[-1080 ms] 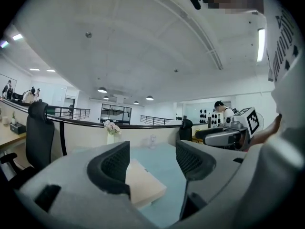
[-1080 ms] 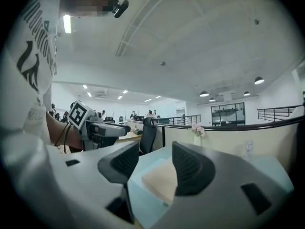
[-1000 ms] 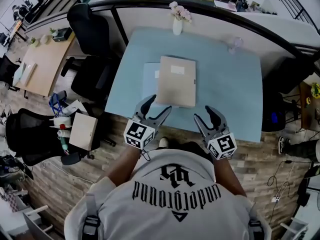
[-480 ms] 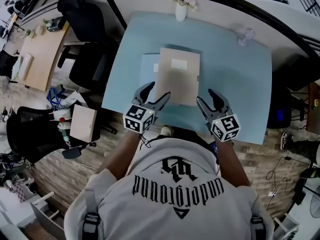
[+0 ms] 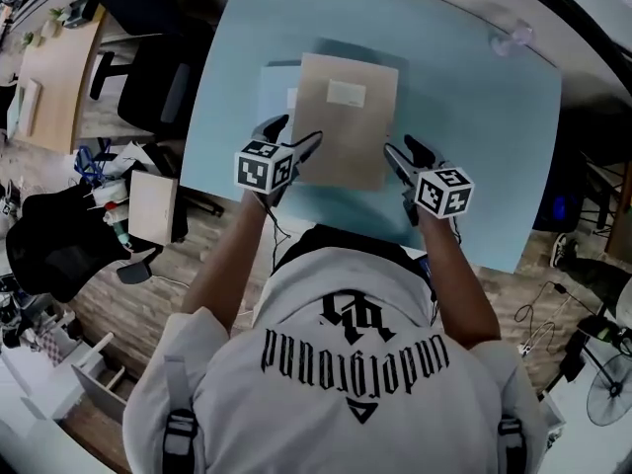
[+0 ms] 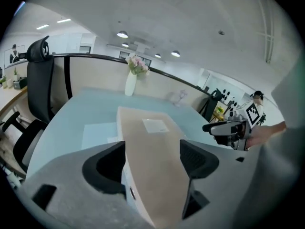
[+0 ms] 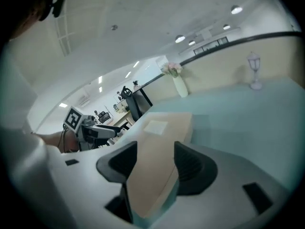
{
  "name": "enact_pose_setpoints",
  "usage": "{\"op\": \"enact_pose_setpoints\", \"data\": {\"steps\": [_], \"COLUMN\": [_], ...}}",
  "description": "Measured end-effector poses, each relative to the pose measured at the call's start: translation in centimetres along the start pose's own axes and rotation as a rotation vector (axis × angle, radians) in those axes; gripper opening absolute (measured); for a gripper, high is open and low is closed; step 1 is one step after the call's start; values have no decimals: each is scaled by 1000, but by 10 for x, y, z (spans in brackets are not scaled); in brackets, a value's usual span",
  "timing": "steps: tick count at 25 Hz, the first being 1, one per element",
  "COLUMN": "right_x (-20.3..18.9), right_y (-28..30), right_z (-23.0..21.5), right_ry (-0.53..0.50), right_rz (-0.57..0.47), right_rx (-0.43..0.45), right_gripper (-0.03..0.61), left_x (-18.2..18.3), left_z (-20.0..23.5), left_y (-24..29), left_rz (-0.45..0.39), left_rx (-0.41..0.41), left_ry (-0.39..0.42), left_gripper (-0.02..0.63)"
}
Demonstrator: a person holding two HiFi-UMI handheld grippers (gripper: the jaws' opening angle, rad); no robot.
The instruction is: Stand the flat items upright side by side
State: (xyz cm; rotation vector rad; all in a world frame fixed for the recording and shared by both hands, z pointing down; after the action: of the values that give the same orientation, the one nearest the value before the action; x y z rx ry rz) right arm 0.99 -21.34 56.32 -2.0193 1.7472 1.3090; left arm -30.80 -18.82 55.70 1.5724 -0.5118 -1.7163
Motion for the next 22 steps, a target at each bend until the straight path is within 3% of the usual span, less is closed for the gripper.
{"op": "enact_pose_setpoints", "data": {"steps": [6, 11, 17, 22], "right_x": [-20, -34, -28, -21], "right_y": [40, 61, 63, 53], "right_z": [-49, -65, -64, -48], "right_ry": [193, 310, 306, 259], "right_rz": [85, 97, 101, 93], "right_rx": [21, 55, 45, 14], "right_gripper": [252, 241, 224, 216], "left_x": [-17, -28, -24, -17], "left_z": [22, 26, 26, 18], "left_y": [48, 64, 67, 52], "left_rz": [152, 207, 211, 177], "left_rx": [5, -20, -19, -10], "left_ry": [-77, -128, -137, -91], "left_gripper": [368, 345, 330, 324]}}
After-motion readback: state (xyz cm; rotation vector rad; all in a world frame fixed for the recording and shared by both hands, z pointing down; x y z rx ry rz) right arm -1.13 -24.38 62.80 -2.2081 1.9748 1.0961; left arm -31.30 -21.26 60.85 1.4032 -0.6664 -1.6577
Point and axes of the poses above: the fingertips, and each gripper's own axes: y forward along the fingers, z to its left, x out of its top, the point moved 10 cm from there along -y, backward along the fingers, and after that the axes turned 13 degrees about x, right-handed, at the moved point
